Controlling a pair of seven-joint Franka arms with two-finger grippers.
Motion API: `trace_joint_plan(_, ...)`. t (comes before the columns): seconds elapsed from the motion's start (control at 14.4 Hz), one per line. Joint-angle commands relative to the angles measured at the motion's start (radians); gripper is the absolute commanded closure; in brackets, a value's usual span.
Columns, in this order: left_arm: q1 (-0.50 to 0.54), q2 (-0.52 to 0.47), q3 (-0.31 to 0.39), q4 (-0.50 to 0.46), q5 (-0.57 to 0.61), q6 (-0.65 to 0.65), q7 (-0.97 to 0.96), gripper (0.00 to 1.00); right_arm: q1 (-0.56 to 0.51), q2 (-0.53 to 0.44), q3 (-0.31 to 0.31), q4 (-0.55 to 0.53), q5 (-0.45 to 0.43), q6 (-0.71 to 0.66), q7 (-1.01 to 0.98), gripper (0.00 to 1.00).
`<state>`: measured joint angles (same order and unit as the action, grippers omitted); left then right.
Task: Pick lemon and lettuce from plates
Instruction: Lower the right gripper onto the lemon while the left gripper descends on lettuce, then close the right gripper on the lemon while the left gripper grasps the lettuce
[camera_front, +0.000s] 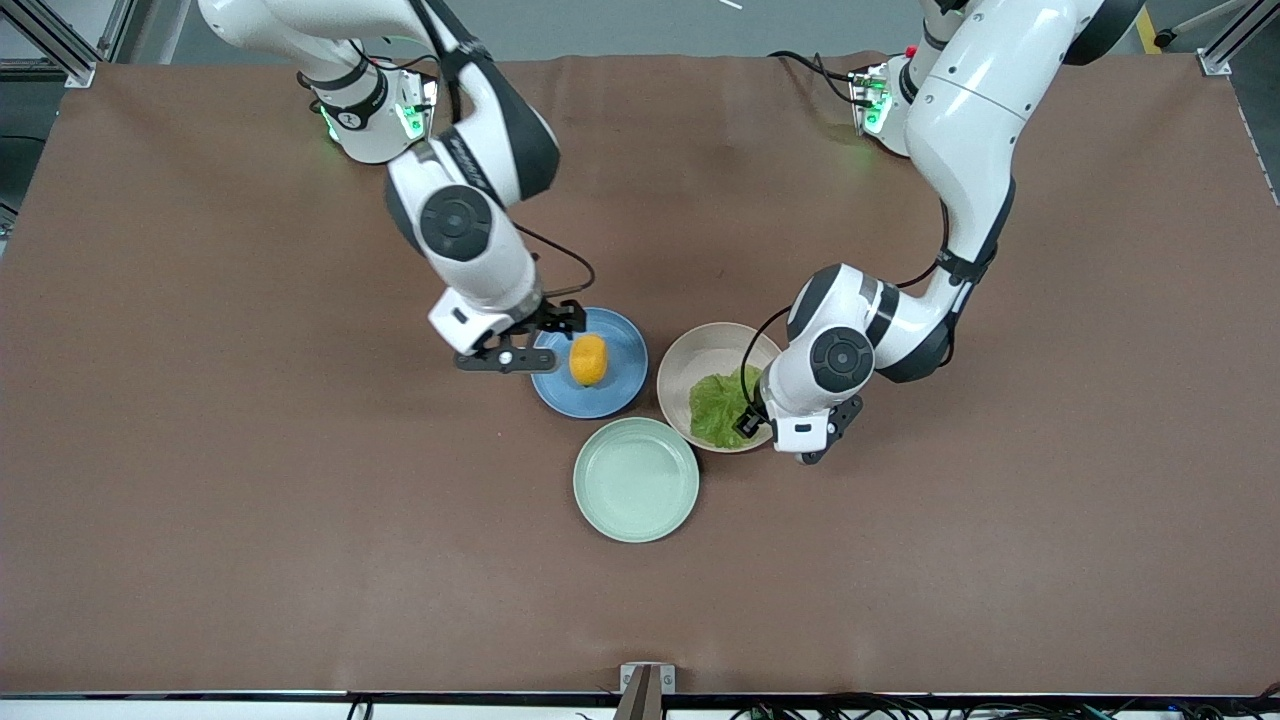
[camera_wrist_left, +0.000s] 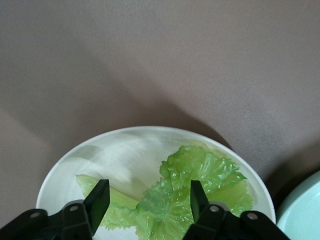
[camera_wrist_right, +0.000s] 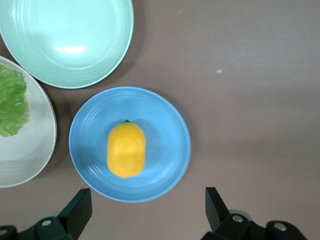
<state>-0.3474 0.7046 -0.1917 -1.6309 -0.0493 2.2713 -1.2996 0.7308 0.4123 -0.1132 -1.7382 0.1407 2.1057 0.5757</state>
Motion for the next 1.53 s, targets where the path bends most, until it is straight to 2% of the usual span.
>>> trace_joint_plan(0.0,-0.012,0.026,0.003,0.019,-0.004,0.007,-0.023,0.34,0.042,0.057,-0.013,-0.012,0.008,0.081,0.047,0.0)
trace_joint_plan(0.14,-0.019,0.026,0.003,0.014,-0.009,0.007,-0.033,0.38,0.055,0.1,-0.013,-0.012,0.008,0.132,0.049,0.0)
trace_joint_plan(0.21,-0.021,0.027,0.003,0.013,-0.007,0.005,-0.052,0.44,0.056,0.117,-0.013,-0.012,0.008,0.158,0.049,0.0)
trace_joint_plan(0.28,-0.025,0.029,0.003,0.013,-0.009,0.004,-0.056,0.53,0.059,0.135,-0.013,-0.012,0.008,0.178,0.049,0.0)
trace_joint_plan(0.42,-0.041,0.027,0.003,0.008,-0.009,-0.004,-0.056,0.82,0.061,0.167,-0.013,-0.012,0.008,0.218,0.049,0.0)
trace_joint_plan(0.56,-0.041,0.021,0.003,0.013,-0.009,-0.004,-0.084,1.0,0.073,0.19,-0.013,-0.012,0.008,0.244,0.049,0.0)
trace_joint_plan(0.83,-0.036,-0.023,0.003,0.016,0.003,-0.007,-0.075,1.0,0.075,0.204,-0.013,-0.014,0.008,0.246,0.05,0.0)
trace_joint_plan(1.11,-0.021,-0.143,0.008,0.016,0.044,-0.101,-0.055,1.0,0.081,0.204,-0.013,-0.032,0.008,0.252,0.05,0.04)
trace_joint_plan(1.25,0.014,-0.177,0.009,0.014,0.091,-0.139,-0.037,1.0,0.079,0.21,-0.013,-0.034,0.008,0.255,0.049,0.13)
trace_joint_plan(1.46,0.131,-0.203,0.006,0.0,0.103,-0.183,0.046,1.0,0.081,0.215,-0.013,-0.034,0.008,0.264,0.049,0.36)
